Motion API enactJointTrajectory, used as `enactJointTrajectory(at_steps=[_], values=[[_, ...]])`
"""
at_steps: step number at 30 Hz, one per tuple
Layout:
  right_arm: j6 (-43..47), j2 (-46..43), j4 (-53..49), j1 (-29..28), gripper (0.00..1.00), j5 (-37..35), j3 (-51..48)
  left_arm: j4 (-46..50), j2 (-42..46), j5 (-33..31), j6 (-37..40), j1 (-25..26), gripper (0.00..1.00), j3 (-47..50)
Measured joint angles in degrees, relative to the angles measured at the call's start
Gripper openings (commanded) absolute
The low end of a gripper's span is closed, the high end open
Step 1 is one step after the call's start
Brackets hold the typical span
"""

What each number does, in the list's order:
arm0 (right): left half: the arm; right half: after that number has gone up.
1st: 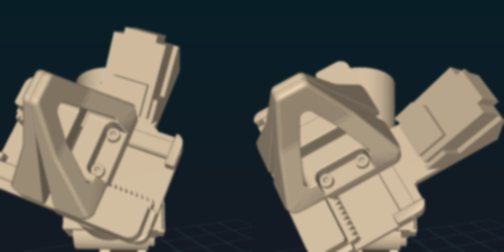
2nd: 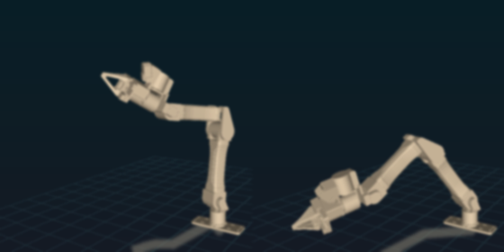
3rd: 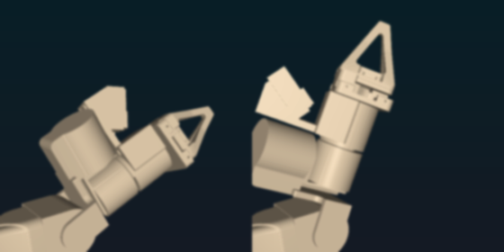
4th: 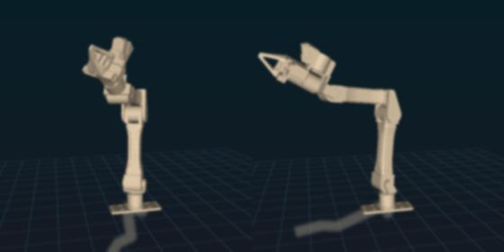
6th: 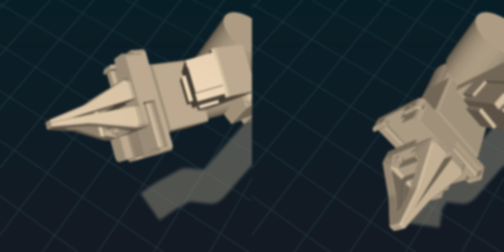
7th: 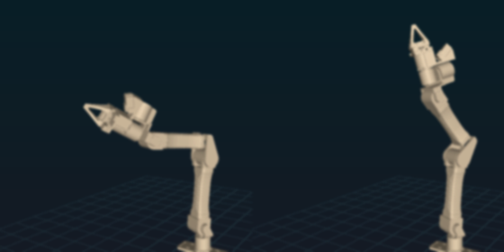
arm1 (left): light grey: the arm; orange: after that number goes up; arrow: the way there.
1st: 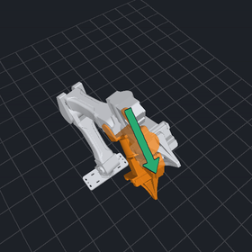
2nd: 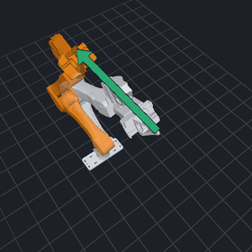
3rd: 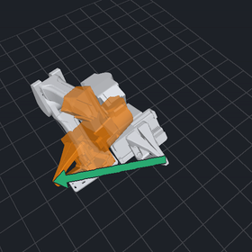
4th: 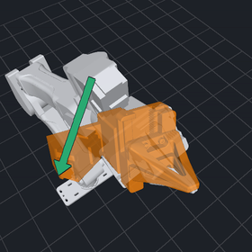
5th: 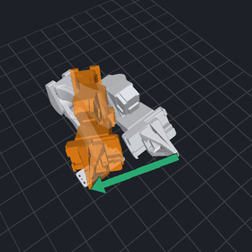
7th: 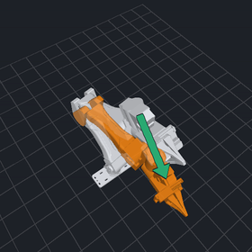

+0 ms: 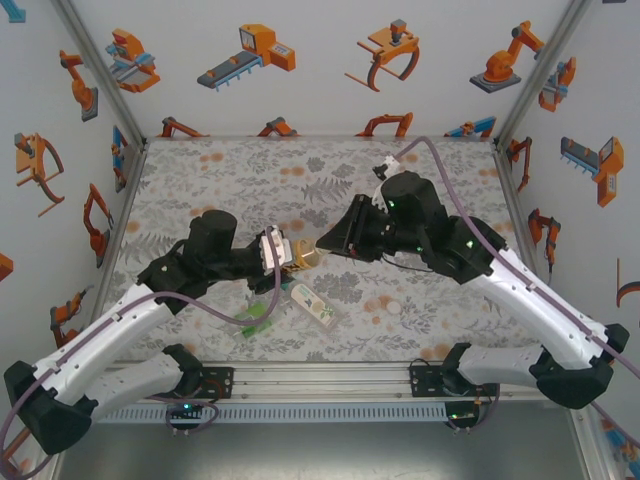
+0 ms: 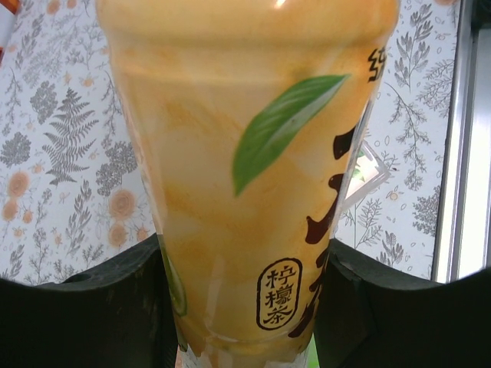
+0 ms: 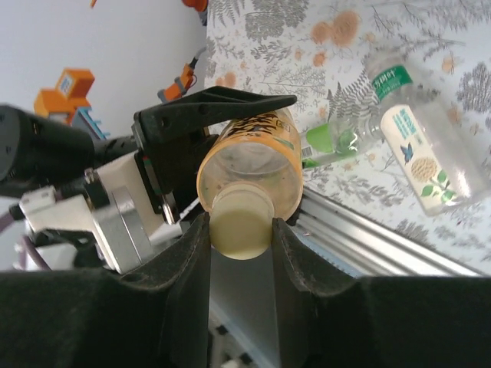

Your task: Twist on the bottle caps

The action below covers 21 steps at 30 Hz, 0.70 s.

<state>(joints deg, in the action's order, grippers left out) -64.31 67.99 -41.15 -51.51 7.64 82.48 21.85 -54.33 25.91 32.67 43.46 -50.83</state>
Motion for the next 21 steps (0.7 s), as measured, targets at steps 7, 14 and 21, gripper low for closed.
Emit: enactJointTrajectory(at_steps=[7, 14, 21], values=[[8.1, 1.3, -2.6, 0.4, 0.59, 0.9, 4.3, -1.1, -0.3, 0.9, 0.0, 0.0, 0.0, 0.0], [43.0, -0.1, -2.3, 0.8, 0.64, 7.7, 10.0, -1.2, -0.3, 2.9, 0.1, 0.1, 0.0, -0.1], [81.5, 1.7, -9.6, 0.8, 0.6, 19.9, 16.0, -0.1, -0.3, 5.9, 0.2, 0.1, 0.0, -0.6]])
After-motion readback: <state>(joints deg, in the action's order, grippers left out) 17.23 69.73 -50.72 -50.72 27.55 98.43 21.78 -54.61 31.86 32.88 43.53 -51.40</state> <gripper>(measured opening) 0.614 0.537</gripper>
